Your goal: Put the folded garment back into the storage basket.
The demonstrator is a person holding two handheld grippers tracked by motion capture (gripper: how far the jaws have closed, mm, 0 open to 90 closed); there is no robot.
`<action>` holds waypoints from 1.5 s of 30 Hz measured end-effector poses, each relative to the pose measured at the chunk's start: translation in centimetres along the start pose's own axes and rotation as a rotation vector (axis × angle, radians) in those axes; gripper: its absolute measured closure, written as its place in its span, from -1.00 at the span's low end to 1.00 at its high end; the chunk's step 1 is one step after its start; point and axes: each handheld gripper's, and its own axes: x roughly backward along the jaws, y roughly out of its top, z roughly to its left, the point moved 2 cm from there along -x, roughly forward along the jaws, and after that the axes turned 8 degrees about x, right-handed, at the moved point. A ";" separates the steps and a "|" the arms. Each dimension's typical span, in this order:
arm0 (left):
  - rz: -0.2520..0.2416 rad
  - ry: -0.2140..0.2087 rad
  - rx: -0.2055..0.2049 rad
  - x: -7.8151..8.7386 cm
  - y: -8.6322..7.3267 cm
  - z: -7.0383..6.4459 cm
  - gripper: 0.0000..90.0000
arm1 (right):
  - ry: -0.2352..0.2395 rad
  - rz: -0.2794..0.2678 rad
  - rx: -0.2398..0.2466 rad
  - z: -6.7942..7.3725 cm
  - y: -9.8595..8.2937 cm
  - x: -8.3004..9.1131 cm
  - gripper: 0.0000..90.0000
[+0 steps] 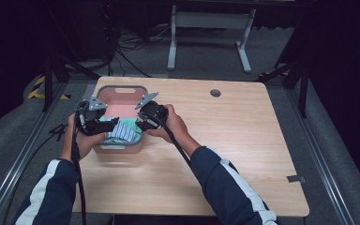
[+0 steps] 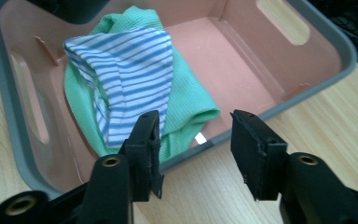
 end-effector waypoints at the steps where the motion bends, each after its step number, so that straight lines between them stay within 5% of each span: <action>1: 0.006 0.001 -0.004 0.1 0.0 -0.2 -0.14 | -0.006 0.006 0.000 0.0 -0.1 0.2 0.08; 11: -0.012 -0.047 -0.036 1.0 0.0 -3.0 -0.47 | -0.050 0.060 0.038 -0.1 -1.3 2.5 -0.30; 27: -0.035 -0.101 -0.123 2.7 -0.8 -6.3 -0.51 | -0.098 0.103 0.073 0.0 -4.2 6.1 -0.34; 45: -0.042 -0.197 -0.228 2.4 -2.3 -10.8 -0.57 | -0.166 0.144 0.096 0.5 -9.1 10.3 -0.38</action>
